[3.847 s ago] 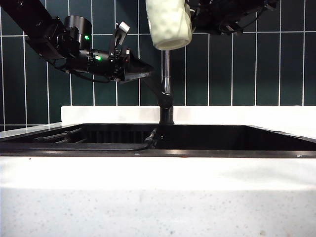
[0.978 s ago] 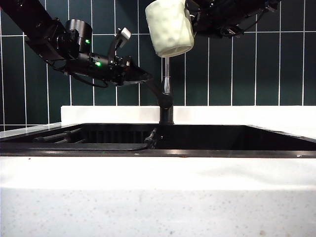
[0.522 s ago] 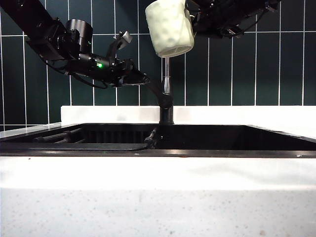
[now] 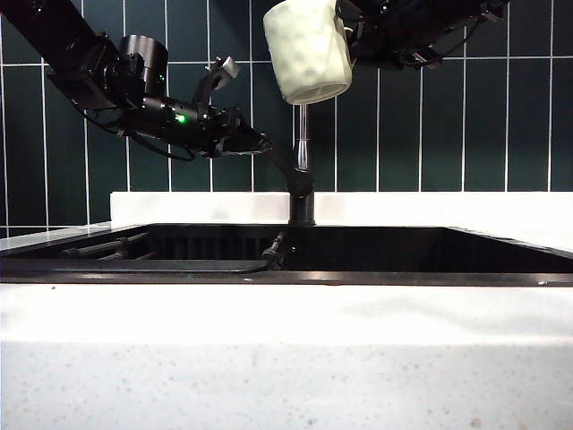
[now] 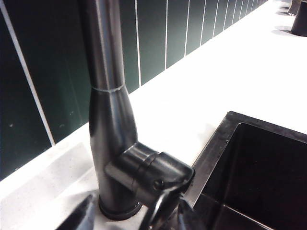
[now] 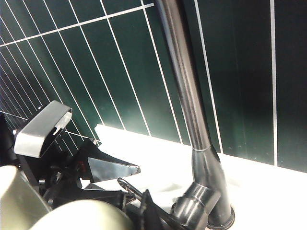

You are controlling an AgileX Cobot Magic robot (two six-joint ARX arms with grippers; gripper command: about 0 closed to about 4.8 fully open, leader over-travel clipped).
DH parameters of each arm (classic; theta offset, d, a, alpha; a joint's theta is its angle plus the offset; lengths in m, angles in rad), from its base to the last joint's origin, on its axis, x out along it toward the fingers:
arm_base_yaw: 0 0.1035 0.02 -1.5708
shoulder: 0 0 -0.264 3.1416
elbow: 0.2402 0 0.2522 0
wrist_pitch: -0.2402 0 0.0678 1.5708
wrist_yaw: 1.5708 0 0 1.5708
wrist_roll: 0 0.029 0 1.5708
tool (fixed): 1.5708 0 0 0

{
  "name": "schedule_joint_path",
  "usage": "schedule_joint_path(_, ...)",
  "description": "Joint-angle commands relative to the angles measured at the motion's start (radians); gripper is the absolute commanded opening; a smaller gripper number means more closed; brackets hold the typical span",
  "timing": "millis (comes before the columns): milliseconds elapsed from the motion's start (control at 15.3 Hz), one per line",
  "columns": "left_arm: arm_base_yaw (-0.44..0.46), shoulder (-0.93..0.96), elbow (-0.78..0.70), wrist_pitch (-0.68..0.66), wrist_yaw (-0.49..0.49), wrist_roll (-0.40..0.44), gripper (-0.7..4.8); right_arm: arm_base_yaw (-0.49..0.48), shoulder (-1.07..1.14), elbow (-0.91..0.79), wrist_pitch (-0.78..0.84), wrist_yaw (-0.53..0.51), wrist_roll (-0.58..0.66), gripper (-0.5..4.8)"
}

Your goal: Pick up the mug next to the sink, go to the faucet to get some water, pour the water into the sink, and finally put the mug back to its place.

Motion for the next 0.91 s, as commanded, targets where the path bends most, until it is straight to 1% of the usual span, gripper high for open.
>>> schedule_joint_path(65, 0.0, -0.006, 0.002, 0.019, -0.051, 0.001, 2.11, 0.001, -0.013, 0.014, 0.056, -0.006, 0.012, -0.01)
schedule_joint_path(196, -0.001, -0.006, 0.002, 0.046, -0.135, -0.001, 2.11, 0.001, -0.013, 0.014, 0.056, -0.006, 0.012, -0.01)
schedule_joint_path(261, -0.007, -0.006, 0.002, 0.086, -0.235, -0.027, 2.1, 0.001, -0.013, 0.014, 0.056, -0.007, 0.012, -0.01)
schedule_joint_path(326, -0.008, -0.006, 0.002, 0.106, -0.295, -0.053, 2.1, 0.001, -0.013, 0.014, 0.056, -0.007, 0.012, -0.01)
schedule_joint_path(391, -0.009, -0.006, 0.002, 0.118, -0.32, -0.08, 2.1, 0.001, -0.014, 0.014, 0.056, -0.01, 0.012, -0.01)
schedule_joint_path(456, -0.009, -0.007, 0.002, 0.131, -0.318, -0.131, 2.1, 0.001, -0.014, 0.014, 0.056, -0.01, 0.011, -0.01)
schedule_joint_path(522, -0.009, -0.01, 0.002, 0.134, -0.307, -0.174, 2.1, 0.001, -0.017, 0.014, 0.056, -0.01, -0.005, -0.01)
schedule_joint_path(587, -0.009, -0.02, 0.002, 0.13, -0.275, -0.219, 2.09, -0.006, -0.022, 0.015, 0.051, -0.01, -0.041, -0.01)
schedule_joint_path(652, -0.009, -0.035, 0.002, 0.126, -0.241, -0.254, 1.65, -0.014, -0.035, 0.016, 0.027, -0.01, -0.079, -0.01)
schedule_joint_path(717, -0.009, -0.077, 0.002, 0.088, -0.229, -0.297, 0.35, -0.03, -0.055, 0.016, -0.023, -0.009, -0.167, -0.01)
schedule_joint_path(782, -0.009, -0.104, 0.002, 0.055, -0.23, -0.3, 0.03, -0.037, -0.067, 0.016, -0.053, -0.002, -0.225, -0.01)
schedule_joint_path(848, -0.009, -0.162, 0.002, -0.015, -0.239, -0.299, -0.06, -0.056, -0.091, 0.016, -0.115, 0.022, -0.342, -0.01)
schedule_joint_path(913, -0.009, -0.209, 0.001, -0.074, -0.26, -0.295, -0.06, -0.072, -0.109, 0.016, -0.158, 0.044, -0.424, -0.01)
